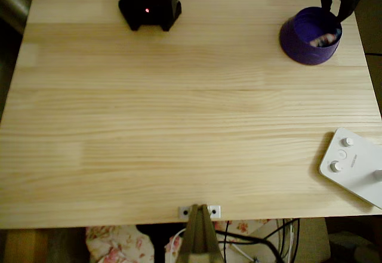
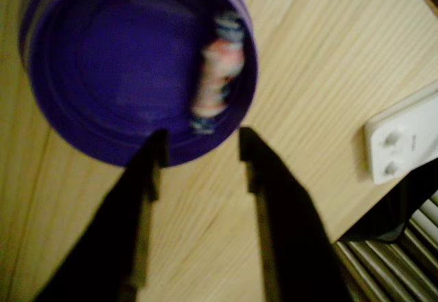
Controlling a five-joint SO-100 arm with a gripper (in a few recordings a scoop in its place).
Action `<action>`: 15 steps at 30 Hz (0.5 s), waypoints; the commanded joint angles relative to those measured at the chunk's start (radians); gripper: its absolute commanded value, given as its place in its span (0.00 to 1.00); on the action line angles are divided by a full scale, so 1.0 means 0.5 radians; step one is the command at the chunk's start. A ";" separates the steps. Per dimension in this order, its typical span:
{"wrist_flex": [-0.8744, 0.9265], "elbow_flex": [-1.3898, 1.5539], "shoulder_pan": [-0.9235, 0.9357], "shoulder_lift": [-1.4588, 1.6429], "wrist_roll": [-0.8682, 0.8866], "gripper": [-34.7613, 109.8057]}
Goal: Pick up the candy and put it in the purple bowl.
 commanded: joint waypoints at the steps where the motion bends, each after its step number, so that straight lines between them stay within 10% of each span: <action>1: 0.046 -0.147 -0.018 0.089 -0.034 0.36; 15: 0.123 -0.147 -0.003 0.199 -0.015 0.36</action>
